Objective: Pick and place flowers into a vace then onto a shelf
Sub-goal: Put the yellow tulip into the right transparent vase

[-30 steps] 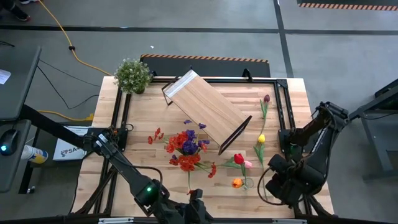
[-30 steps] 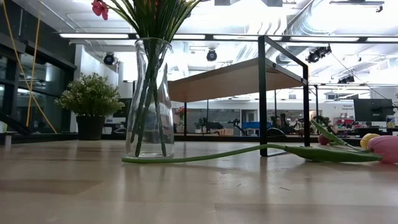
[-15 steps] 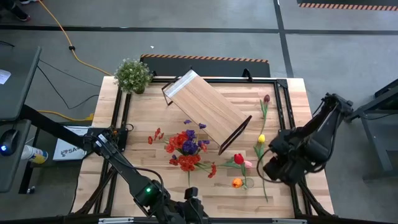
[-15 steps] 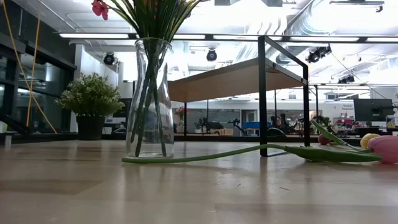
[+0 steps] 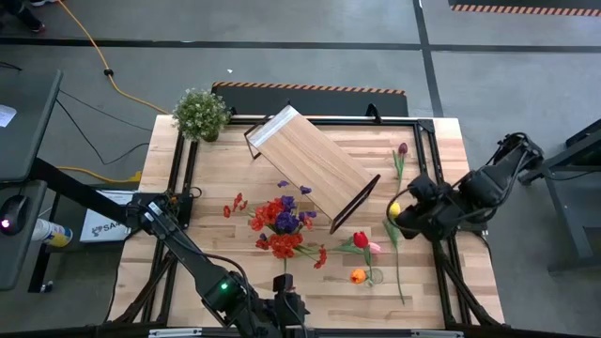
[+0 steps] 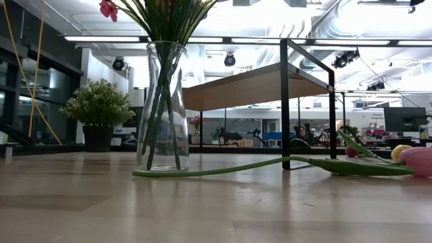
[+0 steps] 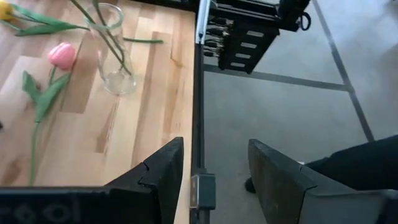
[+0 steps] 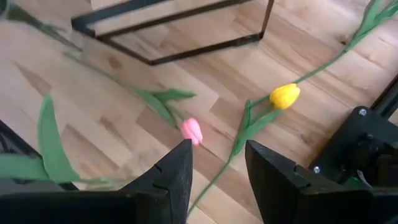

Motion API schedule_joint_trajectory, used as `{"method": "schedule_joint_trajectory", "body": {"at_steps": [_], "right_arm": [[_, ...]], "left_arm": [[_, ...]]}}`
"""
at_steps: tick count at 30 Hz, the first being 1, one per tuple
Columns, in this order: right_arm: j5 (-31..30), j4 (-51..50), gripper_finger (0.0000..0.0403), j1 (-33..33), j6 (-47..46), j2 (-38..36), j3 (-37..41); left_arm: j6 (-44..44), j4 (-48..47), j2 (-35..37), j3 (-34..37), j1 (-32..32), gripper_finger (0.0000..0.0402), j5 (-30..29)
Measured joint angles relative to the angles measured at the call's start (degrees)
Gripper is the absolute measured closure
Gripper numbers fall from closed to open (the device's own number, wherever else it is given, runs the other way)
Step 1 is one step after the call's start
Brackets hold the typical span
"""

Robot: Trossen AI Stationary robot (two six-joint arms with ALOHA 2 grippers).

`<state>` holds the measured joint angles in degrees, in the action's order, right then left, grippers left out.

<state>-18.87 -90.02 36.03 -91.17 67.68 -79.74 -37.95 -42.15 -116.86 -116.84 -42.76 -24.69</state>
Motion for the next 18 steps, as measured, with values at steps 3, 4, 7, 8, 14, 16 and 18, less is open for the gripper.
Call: {"method": "schedule_joint_trajectory", "body": {"at_steps": [3,4,7,8,14,16,18], "right_arm": [[0.1,0.0,0.0263,-1.6,1.0,-0.7,0.0],[0.1,0.0,0.0263,-2.2,1.4,-0.7,0.0],[0.2,0.2,0.0263,-3.5,1.7,-0.8,0.6],[0.6,0.3,0.0263,-4.0,1.7,-1.2,1.8],[10.3,1.9,0.0263,-5.4,-6.0,-5.8,16.9],[13.1,7.5,0.0263,-4.9,-8.1,-8.0,22.3],[13.6,14.9,0.0263,-4.5,-9.0,-10.1,27.1]], "left_arm": [[0.0,-0.1,0.0,0.0,0.0,0.019,-1.2],[0.1,0.0,0.0,0.0,0.0,0.019,-1.6],[0.1,-0.1,0.0,0.0,0.0,0.019,-2.4],[0.1,-0.1,0.0,0.0,0.0,0.019,-2.4],[0.0,0.0,0.0,0.0,0.0,0.019,-2.4],[0.0,0.0,0.0,0.0,0.0,0.019,-2.4],[0.0,0.0,0.0,0.0,0.0,0.019,-2.5]]}}
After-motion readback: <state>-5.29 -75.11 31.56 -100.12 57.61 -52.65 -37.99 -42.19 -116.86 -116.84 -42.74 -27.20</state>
